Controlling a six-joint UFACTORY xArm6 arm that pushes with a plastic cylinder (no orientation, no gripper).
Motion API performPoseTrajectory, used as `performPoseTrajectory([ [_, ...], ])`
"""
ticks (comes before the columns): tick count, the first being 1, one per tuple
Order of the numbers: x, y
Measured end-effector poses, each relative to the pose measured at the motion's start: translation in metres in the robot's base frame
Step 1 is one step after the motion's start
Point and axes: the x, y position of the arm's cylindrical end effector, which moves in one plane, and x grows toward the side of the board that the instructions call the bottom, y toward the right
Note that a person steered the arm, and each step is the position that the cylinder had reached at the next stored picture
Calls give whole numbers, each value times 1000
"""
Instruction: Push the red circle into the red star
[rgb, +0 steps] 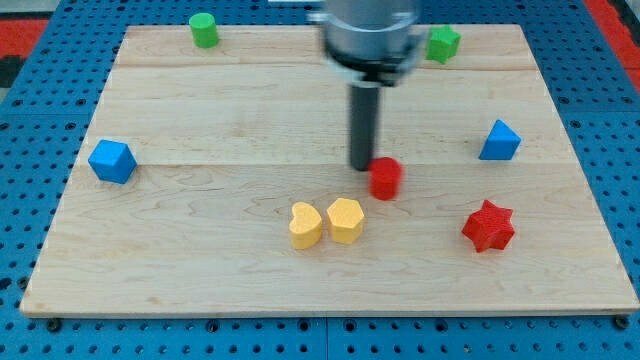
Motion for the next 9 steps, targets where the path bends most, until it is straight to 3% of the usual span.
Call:
performPoseTrajectory([
  [2,0,-35],
  [9,3,-31],
])
